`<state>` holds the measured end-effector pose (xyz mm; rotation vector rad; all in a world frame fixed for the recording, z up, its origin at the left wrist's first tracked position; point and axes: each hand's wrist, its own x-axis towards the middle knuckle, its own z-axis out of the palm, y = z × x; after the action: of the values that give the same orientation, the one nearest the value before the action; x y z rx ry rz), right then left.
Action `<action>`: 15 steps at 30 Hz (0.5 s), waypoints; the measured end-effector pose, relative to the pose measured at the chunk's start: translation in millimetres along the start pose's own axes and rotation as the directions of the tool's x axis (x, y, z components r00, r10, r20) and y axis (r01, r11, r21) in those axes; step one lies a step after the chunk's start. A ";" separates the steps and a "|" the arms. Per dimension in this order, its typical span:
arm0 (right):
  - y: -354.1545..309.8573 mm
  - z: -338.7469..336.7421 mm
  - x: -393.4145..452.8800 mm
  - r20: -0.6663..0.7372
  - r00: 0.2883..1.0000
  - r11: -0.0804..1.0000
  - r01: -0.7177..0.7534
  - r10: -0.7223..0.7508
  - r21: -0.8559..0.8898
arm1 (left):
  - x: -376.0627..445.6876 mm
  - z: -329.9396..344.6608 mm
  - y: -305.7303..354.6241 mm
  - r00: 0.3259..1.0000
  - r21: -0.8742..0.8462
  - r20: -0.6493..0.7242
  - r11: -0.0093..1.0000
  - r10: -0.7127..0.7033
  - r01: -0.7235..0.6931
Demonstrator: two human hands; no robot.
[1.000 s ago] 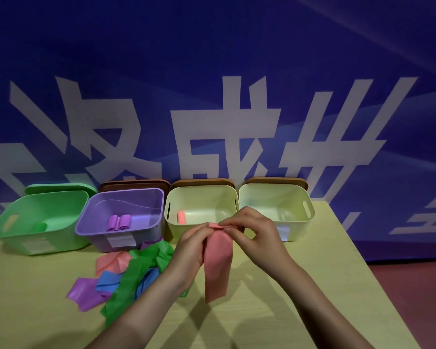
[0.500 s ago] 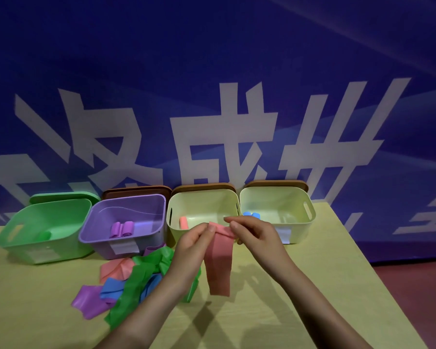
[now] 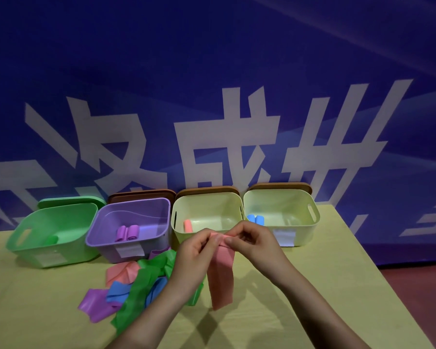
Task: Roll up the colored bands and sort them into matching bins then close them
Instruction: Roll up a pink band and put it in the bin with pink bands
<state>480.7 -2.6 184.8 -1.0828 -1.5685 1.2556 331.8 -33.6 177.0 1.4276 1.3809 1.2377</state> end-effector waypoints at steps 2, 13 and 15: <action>1.7 2.8 -1.2 -0.023 0.999 0.999 0.022 -0.023 -0.027 | -2.2 -0.1 1.8 0.999 0.007 -0.006 0.999 0.039 -0.039; 2.7 9.9 4.2 -0.035 0.997 0.997 0.069 -0.070 -0.043 | -6.1 -2.9 -1.3 0.974 -0.269 0.047 0.936 -0.223 0.228; 2.7 9.4 6.9 -0.034 0.996 0.994 0.078 -0.081 -0.071 | -6.0 -3.1 -4.4 0.952 -0.309 0.065 0.901 -0.300 0.305</action>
<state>470.2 1.8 181.3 -1.0708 -1.6221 1.1292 328.1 -39.3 172.7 0.9590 1.2691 1.1758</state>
